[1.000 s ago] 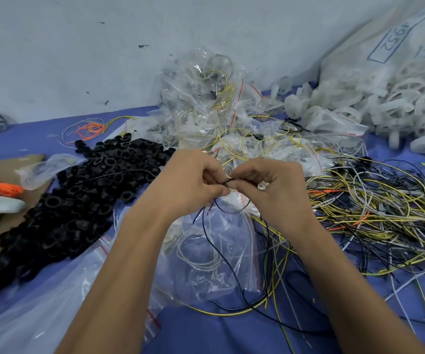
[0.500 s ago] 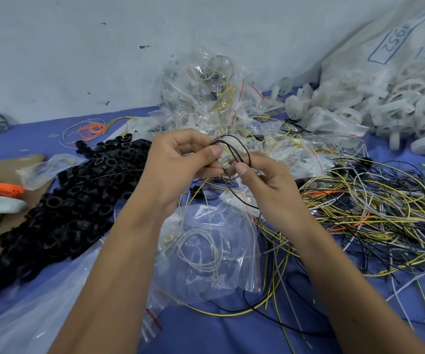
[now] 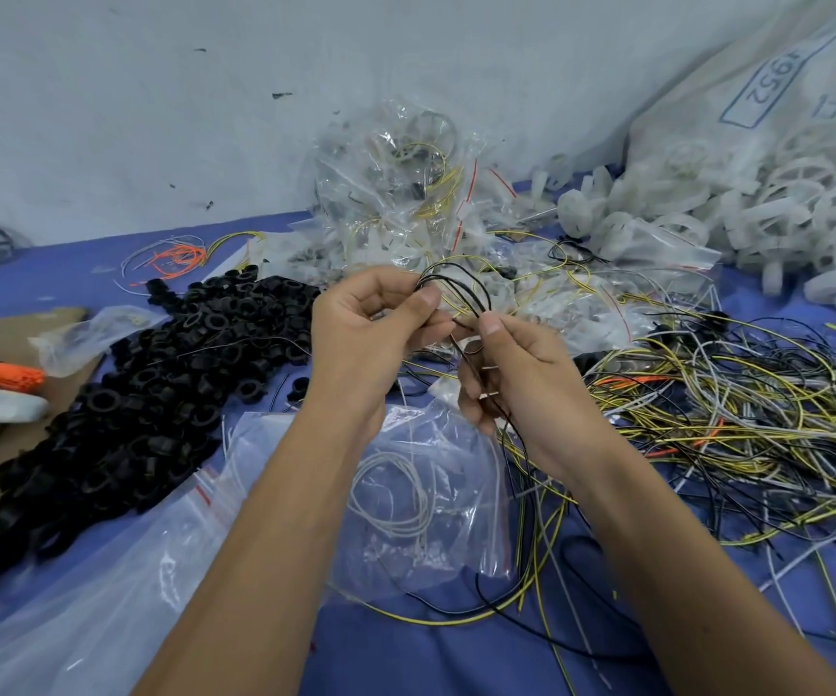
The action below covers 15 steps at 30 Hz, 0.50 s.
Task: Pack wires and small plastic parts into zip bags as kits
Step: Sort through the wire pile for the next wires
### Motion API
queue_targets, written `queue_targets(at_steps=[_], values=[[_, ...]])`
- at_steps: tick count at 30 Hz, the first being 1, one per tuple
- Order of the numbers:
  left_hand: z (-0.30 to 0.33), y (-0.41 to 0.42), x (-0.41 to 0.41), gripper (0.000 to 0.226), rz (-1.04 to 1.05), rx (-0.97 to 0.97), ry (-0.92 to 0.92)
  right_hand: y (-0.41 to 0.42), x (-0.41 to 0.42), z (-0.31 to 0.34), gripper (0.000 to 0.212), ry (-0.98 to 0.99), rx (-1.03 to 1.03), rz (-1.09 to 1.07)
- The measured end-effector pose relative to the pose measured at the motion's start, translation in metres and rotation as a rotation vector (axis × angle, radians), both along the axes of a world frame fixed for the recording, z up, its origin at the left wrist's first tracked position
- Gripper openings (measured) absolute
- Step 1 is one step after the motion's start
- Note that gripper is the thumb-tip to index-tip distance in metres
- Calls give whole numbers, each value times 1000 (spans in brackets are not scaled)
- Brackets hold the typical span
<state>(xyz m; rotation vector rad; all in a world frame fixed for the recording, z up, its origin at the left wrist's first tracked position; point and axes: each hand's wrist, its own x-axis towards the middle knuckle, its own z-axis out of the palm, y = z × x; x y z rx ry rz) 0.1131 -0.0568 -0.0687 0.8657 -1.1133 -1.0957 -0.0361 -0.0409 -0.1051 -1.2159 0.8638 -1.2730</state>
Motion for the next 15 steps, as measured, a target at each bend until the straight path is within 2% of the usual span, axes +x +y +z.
queue_targets(at_steps=[6,8,15], values=[[-1,-1,3,11,14,32,66,0,-2,2,37,13,-43,108],[0,-1,3,12,23,39,62,0,-3,2,26,62,-61,109],[2,-3,14,10,67,69,-180,-3,-11,1,13,129,-77,-47]])
